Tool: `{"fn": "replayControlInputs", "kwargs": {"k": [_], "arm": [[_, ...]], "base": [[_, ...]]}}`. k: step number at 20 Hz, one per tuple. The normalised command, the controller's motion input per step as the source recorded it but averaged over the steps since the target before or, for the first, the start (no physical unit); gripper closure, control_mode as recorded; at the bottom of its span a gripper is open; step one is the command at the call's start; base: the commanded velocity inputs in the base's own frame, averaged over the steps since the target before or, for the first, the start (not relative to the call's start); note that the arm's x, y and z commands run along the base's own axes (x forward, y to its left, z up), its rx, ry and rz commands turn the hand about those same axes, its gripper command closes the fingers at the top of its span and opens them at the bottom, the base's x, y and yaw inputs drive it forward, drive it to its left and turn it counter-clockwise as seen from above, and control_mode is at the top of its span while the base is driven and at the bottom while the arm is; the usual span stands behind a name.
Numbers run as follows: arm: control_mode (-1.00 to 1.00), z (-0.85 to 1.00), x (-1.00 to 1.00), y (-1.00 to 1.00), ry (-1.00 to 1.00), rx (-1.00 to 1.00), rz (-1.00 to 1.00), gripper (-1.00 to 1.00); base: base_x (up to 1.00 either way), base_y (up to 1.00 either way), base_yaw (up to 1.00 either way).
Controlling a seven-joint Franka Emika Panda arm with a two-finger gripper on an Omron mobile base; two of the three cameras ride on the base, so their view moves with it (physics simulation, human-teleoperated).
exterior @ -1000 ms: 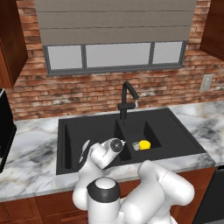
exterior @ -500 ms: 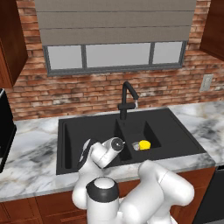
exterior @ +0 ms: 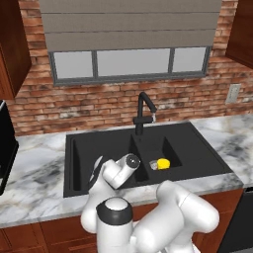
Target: Move any existing items from the left basin to the right basin for drying. Then move the mug from the counter to the left basin of the sink for washing.
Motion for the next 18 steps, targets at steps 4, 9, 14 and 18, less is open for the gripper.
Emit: {"fn": "replayControlInputs", "kwargs": {"k": [4, 9, 14, 18], "arm": [[-1.0, -0.23, 0.0, 0.04, 0.02, 0.0, 0.0, 1.0], [-1.0, -0.23, 0.0, 0.09, 0.0, 0.0, 0.0, -1.0], [-1.0, -0.09, 0.0, 0.14, 0.0, 0.0, 0.0, -1.0], [-1.0, 0.0, -0.08, 0.06, -0.01, 0.0, 0.0, -1.0]], "base": [[0.0, 0.0, 0.0], [0.0, 0.0, 0.0], [0.0, 0.0, 0.0], [0.0, 0.0, 0.0]]}}
